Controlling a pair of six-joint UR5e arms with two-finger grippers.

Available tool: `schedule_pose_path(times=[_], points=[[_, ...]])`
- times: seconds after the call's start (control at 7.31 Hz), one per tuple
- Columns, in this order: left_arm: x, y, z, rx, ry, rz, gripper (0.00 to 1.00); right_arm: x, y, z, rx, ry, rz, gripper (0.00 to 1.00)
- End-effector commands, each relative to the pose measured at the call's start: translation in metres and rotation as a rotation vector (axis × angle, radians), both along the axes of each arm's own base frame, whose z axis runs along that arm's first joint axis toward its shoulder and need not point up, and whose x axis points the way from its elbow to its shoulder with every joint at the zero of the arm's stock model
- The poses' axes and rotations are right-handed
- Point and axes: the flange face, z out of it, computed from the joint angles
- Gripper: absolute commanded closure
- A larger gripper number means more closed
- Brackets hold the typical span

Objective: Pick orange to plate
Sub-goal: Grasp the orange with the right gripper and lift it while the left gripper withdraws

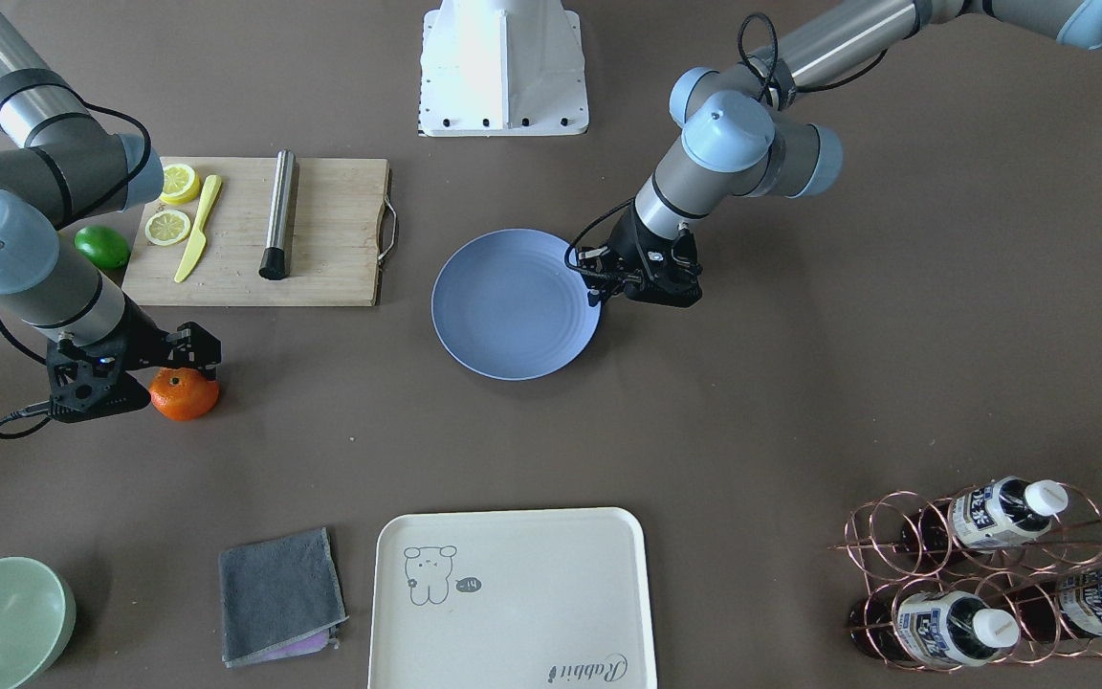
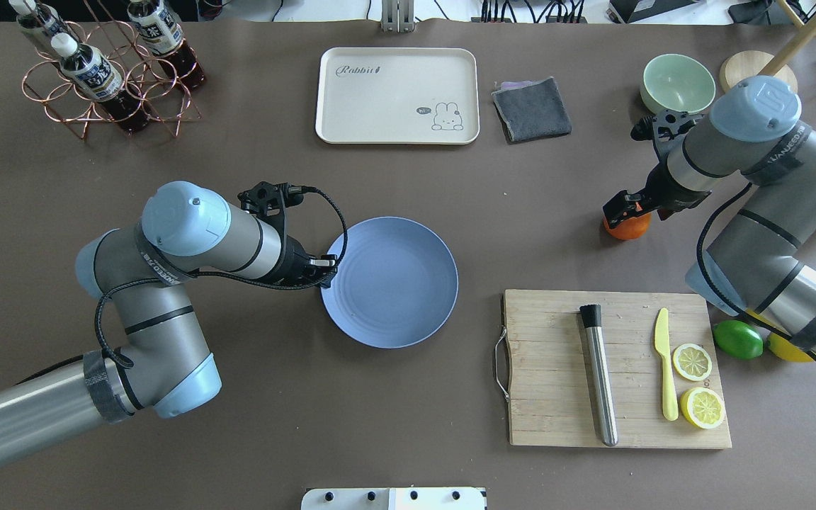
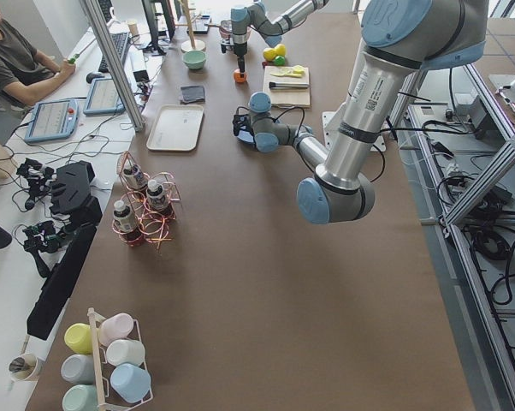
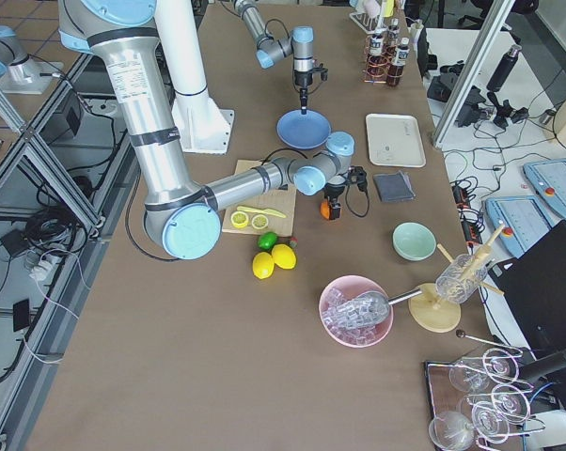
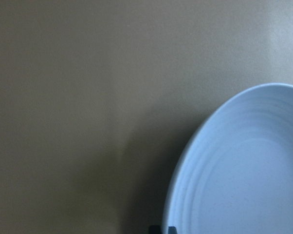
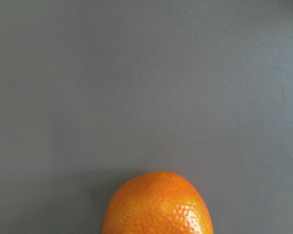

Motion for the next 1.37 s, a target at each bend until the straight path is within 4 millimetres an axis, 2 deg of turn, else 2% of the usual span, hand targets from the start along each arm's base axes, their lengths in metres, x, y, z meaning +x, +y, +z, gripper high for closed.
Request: schedule_pose_path(times=[0.0, 0.14, 0.27, 0.41, 0.55, 0.68, 0.82, 0.96, 1.23], points=[[0.01, 0.01, -0.008, 0.007, 0.008, 0.015, 1.0, -0.009, -0.004, 0.003, -0.008, 0.008, -0.005, 0.03], [0.011, 0.01, -0.01, 0.009, 0.012, 0.016, 1.0, -0.01, -0.004, 0.003, -0.008, 0.008, -0.006, 0.07], [0.011, 0.01, -0.013, 0.012, 0.016, 0.016, 1.0, -0.01, -0.006, -0.001, -0.004, 0.004, -0.005, 0.41], [0.009, 0.01, -0.008, 0.016, 0.01, 0.018, 0.03, -0.014, -0.008, -0.01, 0.007, -0.005, -0.006, 0.99], [0.002, 0.006, -0.01, 0.019, 0.014, 0.008, 0.02, -0.024, -0.02, -0.047, -0.008, -0.043, 0.035, 1.0], [-0.021, -0.016, -0.001, 0.015, 0.006, -0.024, 0.02, -0.037, -0.022, -0.082, -0.036, -0.086, 0.082, 1.0], [-0.051, -0.024, 0.014, 0.058, -0.006, -0.008, 0.02, -0.064, -0.008, -0.126, -0.062, -0.136, 0.107, 1.0], [-0.084, -0.029, 0.049, 0.076, -0.036, 0.017, 0.02, -0.096, 0.01, -0.17, -0.104, -0.185, 0.14, 1.0], [-0.142, -0.041, 0.102, 0.138, -0.098, 0.038, 0.02, -0.185, 0.065, -0.242, -0.116, -0.223, 0.187, 1.0]])
